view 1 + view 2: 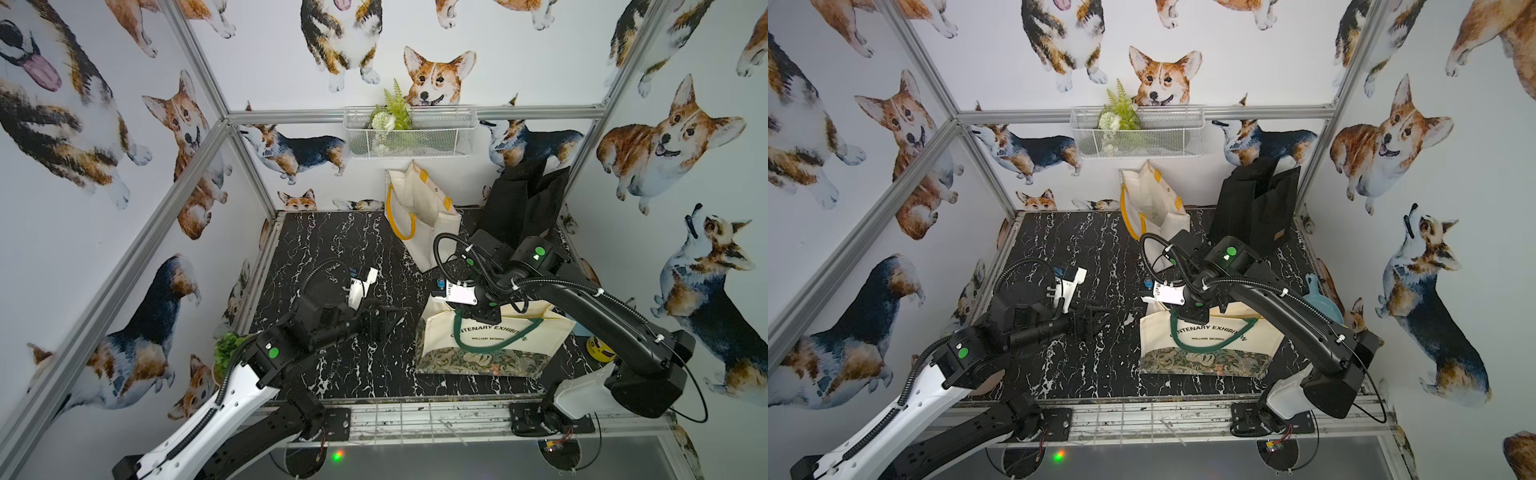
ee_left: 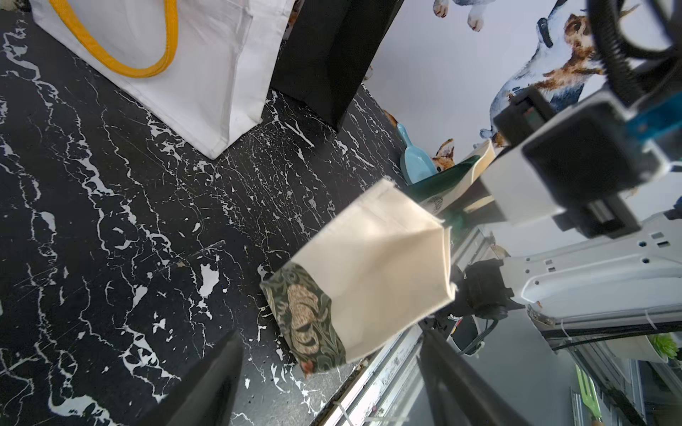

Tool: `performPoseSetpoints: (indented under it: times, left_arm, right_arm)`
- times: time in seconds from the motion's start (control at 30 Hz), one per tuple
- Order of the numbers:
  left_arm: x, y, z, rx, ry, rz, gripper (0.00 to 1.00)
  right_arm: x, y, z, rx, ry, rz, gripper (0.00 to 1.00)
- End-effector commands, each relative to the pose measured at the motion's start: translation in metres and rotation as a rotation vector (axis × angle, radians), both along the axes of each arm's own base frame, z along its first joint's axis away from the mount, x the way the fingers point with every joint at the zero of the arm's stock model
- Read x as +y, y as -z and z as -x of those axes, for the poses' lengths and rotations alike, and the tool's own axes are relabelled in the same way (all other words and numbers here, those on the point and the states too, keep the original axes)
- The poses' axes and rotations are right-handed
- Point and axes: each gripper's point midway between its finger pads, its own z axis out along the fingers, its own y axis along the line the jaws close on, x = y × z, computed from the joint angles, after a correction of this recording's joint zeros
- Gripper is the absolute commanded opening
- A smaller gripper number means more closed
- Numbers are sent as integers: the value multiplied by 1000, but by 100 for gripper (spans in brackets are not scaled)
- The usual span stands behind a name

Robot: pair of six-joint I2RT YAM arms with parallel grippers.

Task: Put away the canvas bag
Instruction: Adjust the canvas bag at the center of the board.

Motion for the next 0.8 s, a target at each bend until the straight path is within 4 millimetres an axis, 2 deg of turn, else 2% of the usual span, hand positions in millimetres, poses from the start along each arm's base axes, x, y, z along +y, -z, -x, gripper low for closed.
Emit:
performPoseSetpoints:
  times: [0.0, 0.17, 0.23, 0.3, 0.37, 0.4, 0.47, 0.53, 0.63, 0.67, 0.77]
  left_arm:
    - [-7, -3, 0, -14, 25, 33, 78]
    - [-9, 1, -1, -2, 28, 31, 78]
    - [-8, 2, -1, -3, 26, 31, 78]
    - [-6, 4, 1, 3, 26, 27, 78]
    - [-9, 15, 9, 56, 49, 43, 77]
    - [-10, 26, 11, 84, 55, 33, 76]
    - [-10, 39, 18, 114, 61, 25, 74]
    - [-6, 47, 28, 114, 54, 23, 73]
    - [-12, 68, 49, 140, 77, -6, 70]
    - [-15, 72, 55, 137, 91, -25, 70]
    - [-24, 80, 68, 99, 120, -83, 70]
  right_arm:
    - [-4, 8, 12, 31, -46, 0, 0]
    - [-3, 21, 10, 78, 8, 47, 0]
    - [4, 26, 6, 102, 53, 46, 2]
    - [9, 25, 4, 94, 80, 12, 13]
    - [13, 24, 3, 89, 92, -20, 21]
    - [16, 22, 5, 96, 95, -42, 25]
    - [19, 19, 10, 120, 95, -73, 30]
    - [22, 19, 17, 157, 90, -89, 40]
    - [23, 15, 26, 190, 91, -109, 46]
    - [24, 9, 31, 202, 92, -132, 100]
    - [25, -6, 34, 202, 138, -186, 100]
